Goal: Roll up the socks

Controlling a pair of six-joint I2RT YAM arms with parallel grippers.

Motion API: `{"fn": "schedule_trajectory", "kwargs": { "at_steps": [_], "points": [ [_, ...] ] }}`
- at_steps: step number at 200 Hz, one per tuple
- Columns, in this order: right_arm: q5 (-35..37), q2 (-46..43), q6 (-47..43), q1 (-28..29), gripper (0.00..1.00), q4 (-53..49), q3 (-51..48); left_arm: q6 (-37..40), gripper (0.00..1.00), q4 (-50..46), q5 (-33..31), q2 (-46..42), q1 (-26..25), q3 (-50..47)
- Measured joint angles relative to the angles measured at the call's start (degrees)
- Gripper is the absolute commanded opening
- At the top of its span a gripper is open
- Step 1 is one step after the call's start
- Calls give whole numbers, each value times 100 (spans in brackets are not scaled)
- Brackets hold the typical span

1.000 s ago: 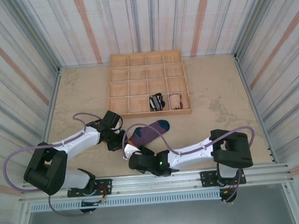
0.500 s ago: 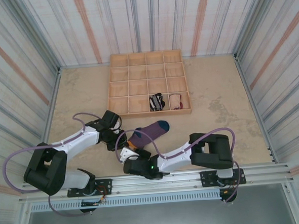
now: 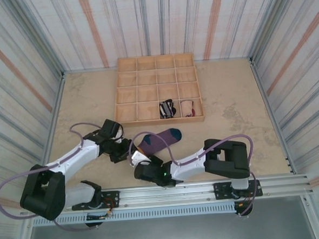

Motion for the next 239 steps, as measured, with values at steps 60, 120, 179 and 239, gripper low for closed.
{"fn": "schedule_trajectory", "kwargs": {
  "at_steps": [60,120,179,239],
  "points": [
    [-1943,-671,702,-933,0,907,-846,-227,74,236,219,-1244,455,-656],
    [-4964,-699,2103,-2457,0,2583,-1696,-503,70,809,247,-1803,417,-1163],
    [-6299,20,3904,-3123,0,4454,-2155,-590,62,1309,35,-1298,-33,-1165],
    [-6450,122,5047,-3333,0,4701,-2280,-584,60,1921,-254,-396,-457,-872]
  ]
}}
